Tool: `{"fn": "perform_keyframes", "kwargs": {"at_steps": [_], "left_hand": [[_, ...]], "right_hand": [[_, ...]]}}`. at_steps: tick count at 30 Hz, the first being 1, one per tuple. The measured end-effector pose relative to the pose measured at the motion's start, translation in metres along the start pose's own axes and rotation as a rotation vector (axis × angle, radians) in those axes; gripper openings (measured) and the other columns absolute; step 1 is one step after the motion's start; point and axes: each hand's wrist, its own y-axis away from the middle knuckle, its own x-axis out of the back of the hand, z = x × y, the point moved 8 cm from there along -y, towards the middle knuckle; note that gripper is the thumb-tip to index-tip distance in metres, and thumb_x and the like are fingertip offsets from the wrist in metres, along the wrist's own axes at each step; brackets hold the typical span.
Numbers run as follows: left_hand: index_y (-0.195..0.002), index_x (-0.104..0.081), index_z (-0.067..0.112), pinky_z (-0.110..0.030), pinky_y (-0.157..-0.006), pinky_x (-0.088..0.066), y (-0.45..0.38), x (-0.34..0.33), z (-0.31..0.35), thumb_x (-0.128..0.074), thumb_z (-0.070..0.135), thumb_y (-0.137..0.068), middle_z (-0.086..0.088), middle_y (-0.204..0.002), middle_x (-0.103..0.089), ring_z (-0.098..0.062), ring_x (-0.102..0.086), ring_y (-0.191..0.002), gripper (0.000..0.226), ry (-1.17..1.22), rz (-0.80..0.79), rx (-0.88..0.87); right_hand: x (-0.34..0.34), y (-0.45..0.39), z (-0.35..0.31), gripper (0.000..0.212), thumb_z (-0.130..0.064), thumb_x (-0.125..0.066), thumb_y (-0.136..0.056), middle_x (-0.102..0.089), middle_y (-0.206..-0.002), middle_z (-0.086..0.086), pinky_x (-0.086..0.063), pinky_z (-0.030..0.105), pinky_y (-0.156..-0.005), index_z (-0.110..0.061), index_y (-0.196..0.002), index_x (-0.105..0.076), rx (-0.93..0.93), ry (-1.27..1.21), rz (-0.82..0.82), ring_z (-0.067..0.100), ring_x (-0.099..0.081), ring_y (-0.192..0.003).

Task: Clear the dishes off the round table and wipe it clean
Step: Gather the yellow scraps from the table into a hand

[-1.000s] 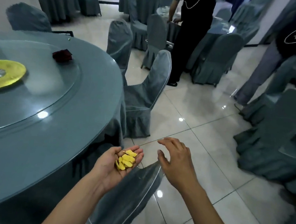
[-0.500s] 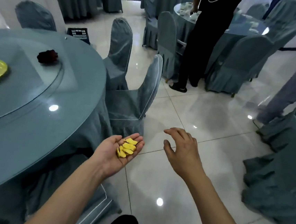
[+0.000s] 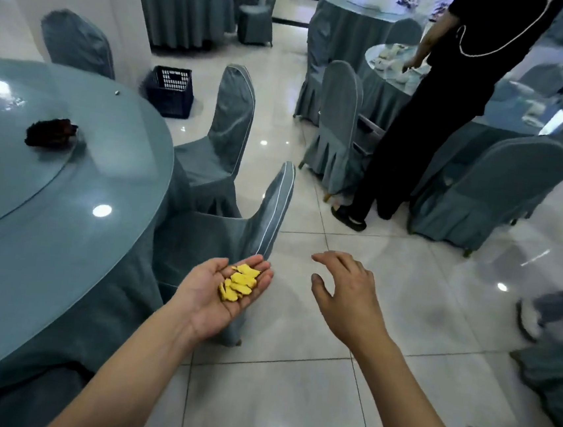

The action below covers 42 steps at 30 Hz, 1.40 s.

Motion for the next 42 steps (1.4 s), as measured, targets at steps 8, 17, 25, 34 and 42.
{"fn": "perform_keyframes", "kwargs": {"at_steps": [8, 17, 25, 34, 42], "left_hand": [[-0.117, -0.063, -0.013, -0.050, -0.075, -0.062, -0.115, -0.108, 0.047, -0.027, 0.025, -0.110, -0.029, -0.112, -0.071, -0.040, -0.073, -0.090, 0.053, 0.052, 0.065, -0.080], [-0.122, -0.061, -0.013, -0.053, -0.077, -0.058, -0.255, -0.228, 0.104, -0.028, 0.023, -0.109, -0.028, -0.117, -0.069, -0.039, -0.071, -0.091, 0.051, 0.225, 0.169, -0.160], [-0.118, -0.065, -0.012, -0.054, -0.079, -0.058, -0.320, -0.247, 0.184, -0.031, 0.024, -0.108, -0.028, -0.118, -0.069, -0.038, -0.066, -0.108, 0.050, 0.441, 0.251, -0.309], [-0.115, -0.064, -0.014, -0.051, -0.076, -0.059, -0.375, -0.212, 0.314, -0.030, 0.022, -0.107, -0.031, -0.109, -0.071, -0.041, -0.074, -0.080, 0.050, 0.655, 0.346, -0.495], [-0.116, -0.064, -0.014, -0.051, -0.074, -0.061, -0.383, -0.178, 0.380, -0.030, 0.023, -0.107, -0.029, -0.115, -0.070, -0.040, -0.075, -0.085, 0.051, 0.836, 0.405, -0.606]], "right_hand": [[0.001, -0.164, 0.090, 0.032, -0.032, -0.059, -0.095, -0.055, -0.124, -0.012, -0.036, 0.033, -0.096, -0.031, -0.127, -0.059, 0.070, -0.057, 0.007, 0.015, -0.052, -0.111], [-0.017, -0.379, 0.178, 0.036, -0.040, -0.056, -0.094, -0.052, -0.128, -0.015, -0.037, 0.036, -0.101, -0.038, -0.130, -0.054, 0.257, -0.065, -0.146, 0.013, -0.051, -0.116], [-0.078, -0.543, 0.125, 0.035, -0.038, -0.054, -0.097, -0.053, -0.127, -0.013, -0.035, 0.027, -0.097, -0.034, -0.131, -0.053, 0.539, -0.147, -0.289, 0.009, -0.052, -0.113], [-0.174, -0.681, -0.005, 0.034, -0.039, -0.052, -0.093, -0.056, -0.120, -0.012, -0.043, 0.034, -0.095, -0.034, -0.126, -0.059, 0.787, -0.223, -0.392, 0.010, -0.055, -0.108], [-0.223, -0.748, -0.116, 0.032, -0.032, -0.058, -0.096, -0.056, -0.122, -0.008, -0.039, 0.031, -0.096, -0.030, -0.127, -0.059, 1.030, -0.239, -0.497, 0.012, -0.055, -0.111]]}}
